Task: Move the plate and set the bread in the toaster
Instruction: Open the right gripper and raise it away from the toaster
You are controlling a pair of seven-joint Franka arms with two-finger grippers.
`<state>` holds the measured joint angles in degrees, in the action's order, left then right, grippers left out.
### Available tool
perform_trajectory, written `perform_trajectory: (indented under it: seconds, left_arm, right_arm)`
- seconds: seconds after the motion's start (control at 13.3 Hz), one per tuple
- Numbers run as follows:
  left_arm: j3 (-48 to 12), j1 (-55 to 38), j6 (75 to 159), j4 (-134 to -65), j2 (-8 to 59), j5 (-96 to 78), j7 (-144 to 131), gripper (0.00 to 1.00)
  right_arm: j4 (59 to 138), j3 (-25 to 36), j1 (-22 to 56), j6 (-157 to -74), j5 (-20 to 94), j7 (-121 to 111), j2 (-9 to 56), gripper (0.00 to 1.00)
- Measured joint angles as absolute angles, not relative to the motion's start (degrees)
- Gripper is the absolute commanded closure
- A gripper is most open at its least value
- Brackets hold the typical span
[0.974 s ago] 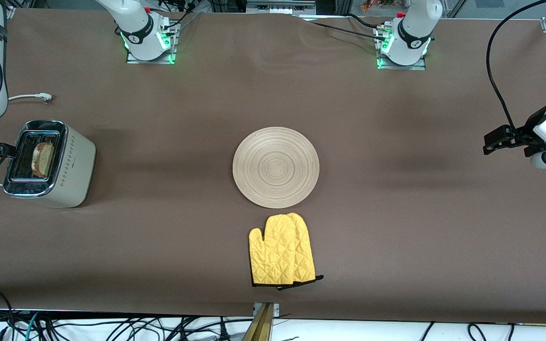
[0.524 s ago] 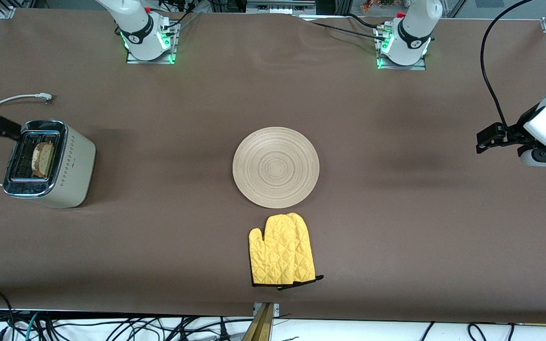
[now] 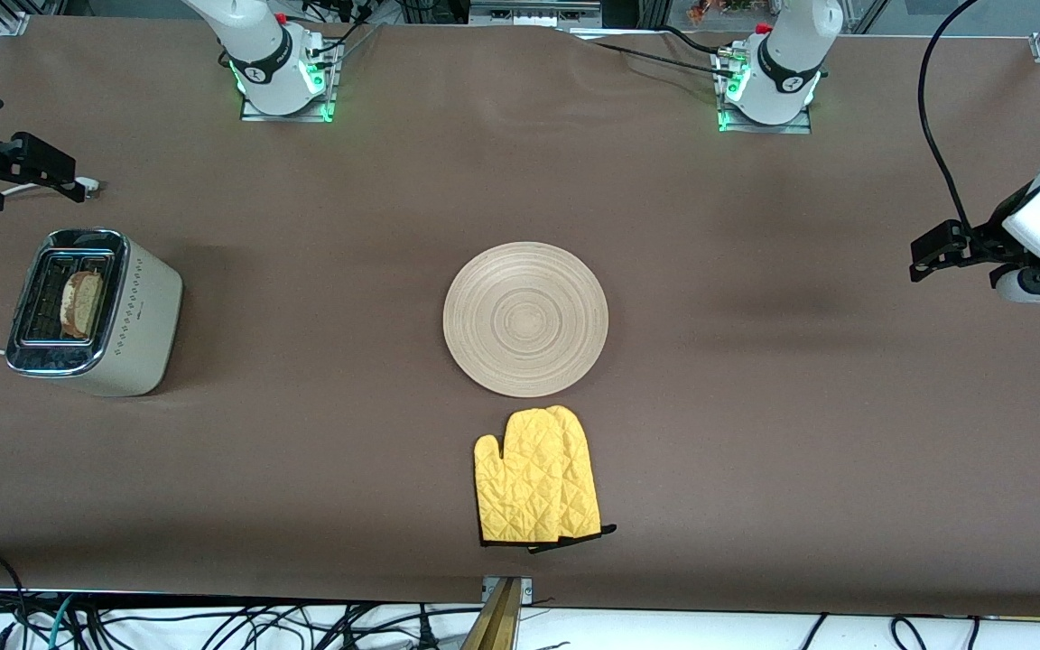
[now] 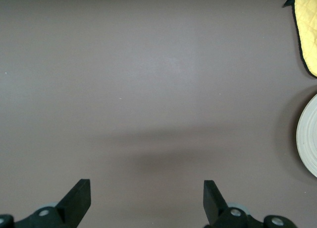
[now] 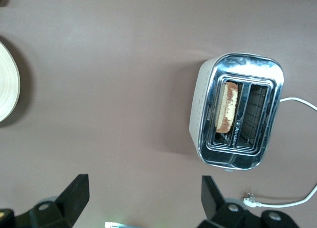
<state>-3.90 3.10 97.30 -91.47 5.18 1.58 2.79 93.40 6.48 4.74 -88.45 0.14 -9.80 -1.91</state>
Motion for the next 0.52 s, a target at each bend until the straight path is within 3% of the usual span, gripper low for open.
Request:
perform_trajectory:
  seconds: [0.52]
  left_arm:
    - [-4.0,3.1,97.2,-91.6,5.1,1.6,2.8,0.0]
  right_arm:
    - [93.5,4.5,4.7,-88.9,0.1,-9.6,-1.9,0.0]
